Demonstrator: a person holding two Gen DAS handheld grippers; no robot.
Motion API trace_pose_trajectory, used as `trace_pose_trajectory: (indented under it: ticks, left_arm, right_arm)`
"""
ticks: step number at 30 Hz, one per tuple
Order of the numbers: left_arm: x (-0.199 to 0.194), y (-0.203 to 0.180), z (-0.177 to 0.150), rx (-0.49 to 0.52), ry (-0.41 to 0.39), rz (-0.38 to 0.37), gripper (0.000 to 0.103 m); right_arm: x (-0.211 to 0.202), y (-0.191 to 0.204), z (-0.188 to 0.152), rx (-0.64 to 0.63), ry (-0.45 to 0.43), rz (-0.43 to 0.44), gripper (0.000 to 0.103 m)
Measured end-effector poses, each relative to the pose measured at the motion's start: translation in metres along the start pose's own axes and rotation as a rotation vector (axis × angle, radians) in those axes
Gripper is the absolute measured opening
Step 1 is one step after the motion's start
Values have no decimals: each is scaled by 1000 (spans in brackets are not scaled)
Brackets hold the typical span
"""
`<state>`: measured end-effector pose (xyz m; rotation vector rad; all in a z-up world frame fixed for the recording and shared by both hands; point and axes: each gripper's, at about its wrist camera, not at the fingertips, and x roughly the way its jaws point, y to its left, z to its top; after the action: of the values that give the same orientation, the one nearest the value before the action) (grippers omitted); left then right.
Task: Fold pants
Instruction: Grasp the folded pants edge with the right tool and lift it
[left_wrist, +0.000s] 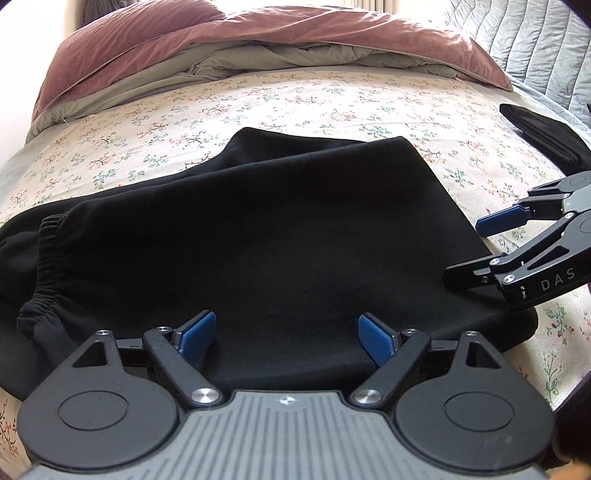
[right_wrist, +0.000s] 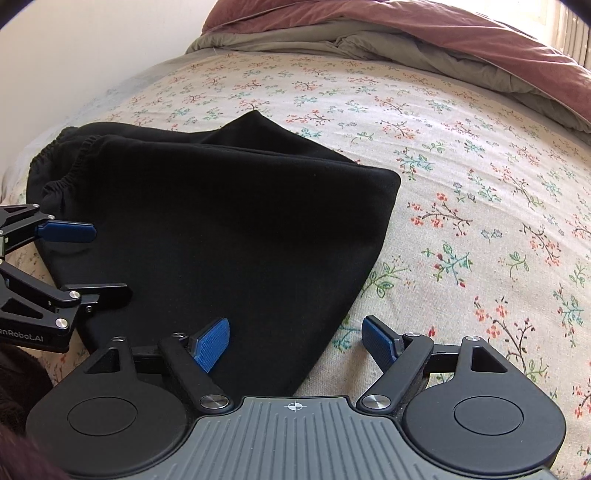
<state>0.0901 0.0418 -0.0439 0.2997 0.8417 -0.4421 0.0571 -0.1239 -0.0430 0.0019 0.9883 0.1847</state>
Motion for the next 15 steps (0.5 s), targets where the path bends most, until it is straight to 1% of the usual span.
trace_pose_trajectory:
  ticks: [2, 6, 8, 9, 11, 12, 15]
  left_arm:
    - [0, -2, -6, 3, -14, 12, 96]
    - [0, 9, -7, -33, -10, -29, 97]
    - [-5, 11, -8, -33, -21, -43, 97]
    - [-10, 11, -9, -34, -39, -60, 97]
    - [-19, 9, -10, -19, -96, -110, 97]
    - [-23, 7, -10, -4, -125, -130, 97]
    - [-31, -5, -11, 80, -190, -194, 97]
  right_arm:
    - [-3, 0, -8, -2, 1, 4, 81]
    - [-14, 3, -23, -18, 3, 2, 81]
    - [-20, 3, -29, -21, 8, 1, 81]
    - [-22, 3, -31, -21, 9, 4, 81]
    - [-31, -3, -30, -1, 11, 34, 81]
    - [-35, -8, -28, 27, 7, 63, 81]
    - [-43, -26, -26, 150, 0, 163, 80]
